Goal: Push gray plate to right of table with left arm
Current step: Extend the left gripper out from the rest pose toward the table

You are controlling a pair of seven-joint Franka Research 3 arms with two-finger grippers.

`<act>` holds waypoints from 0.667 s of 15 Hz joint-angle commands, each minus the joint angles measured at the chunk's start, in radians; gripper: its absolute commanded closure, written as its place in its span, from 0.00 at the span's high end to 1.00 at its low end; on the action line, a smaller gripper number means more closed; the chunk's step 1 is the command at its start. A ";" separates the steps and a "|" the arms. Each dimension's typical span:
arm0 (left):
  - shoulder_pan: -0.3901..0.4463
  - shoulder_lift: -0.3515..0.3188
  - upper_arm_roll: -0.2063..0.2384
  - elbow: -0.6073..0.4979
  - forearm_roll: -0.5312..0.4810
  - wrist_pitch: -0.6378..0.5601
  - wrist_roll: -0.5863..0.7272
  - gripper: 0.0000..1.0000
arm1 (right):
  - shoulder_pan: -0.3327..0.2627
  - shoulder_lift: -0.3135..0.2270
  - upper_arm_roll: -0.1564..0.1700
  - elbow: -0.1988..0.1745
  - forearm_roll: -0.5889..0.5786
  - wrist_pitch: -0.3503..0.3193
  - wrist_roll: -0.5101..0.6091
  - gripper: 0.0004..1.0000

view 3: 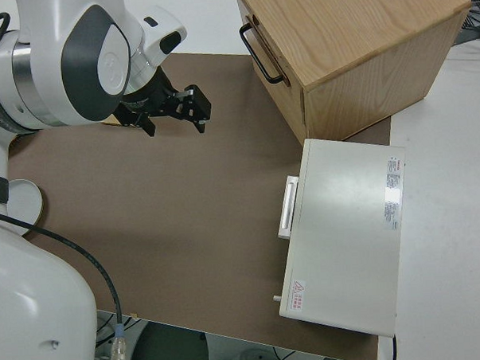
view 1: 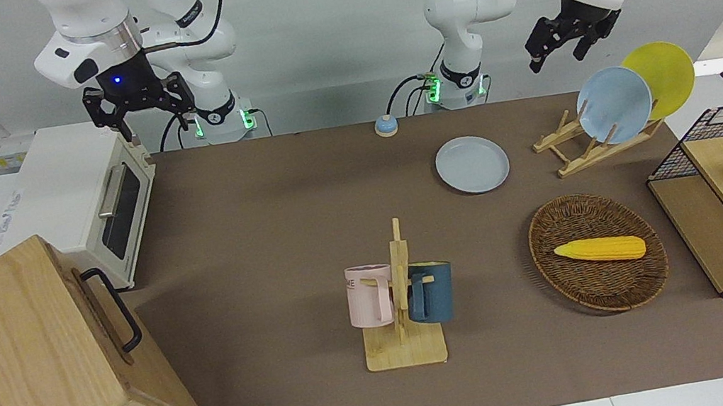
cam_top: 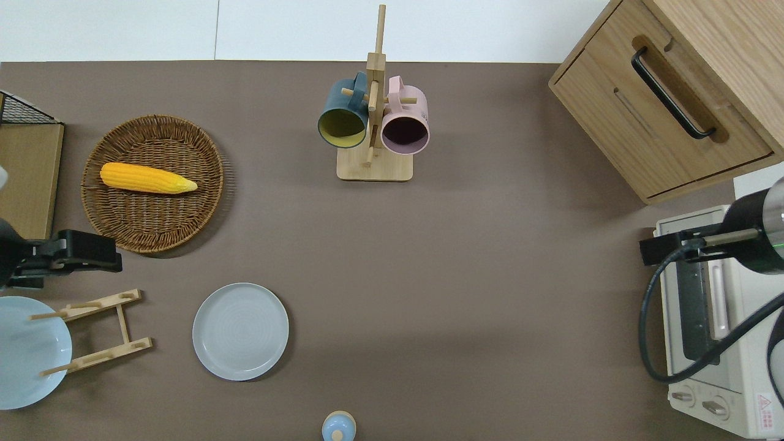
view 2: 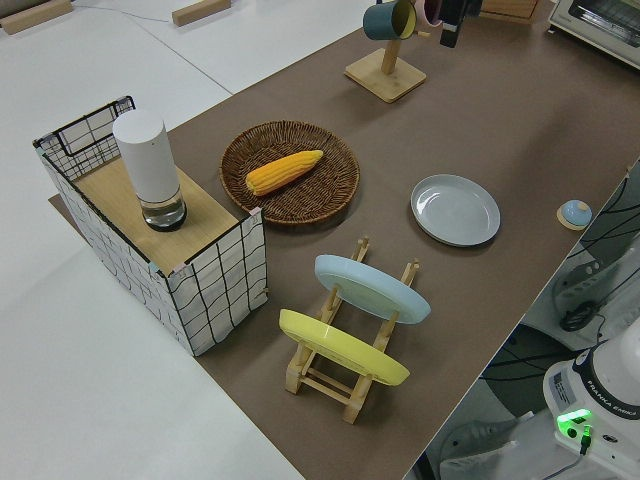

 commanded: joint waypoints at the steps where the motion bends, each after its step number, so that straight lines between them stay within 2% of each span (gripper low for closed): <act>1: -0.025 -0.037 -0.043 -0.066 0.026 0.065 -0.010 0.99 | -0.007 -0.007 0.003 -0.004 0.001 -0.007 -0.015 1.00; 10: -0.020 -0.088 -0.055 -0.187 0.024 0.184 -0.015 0.99 | -0.007 -0.007 0.003 -0.004 0.002 -0.007 -0.015 1.00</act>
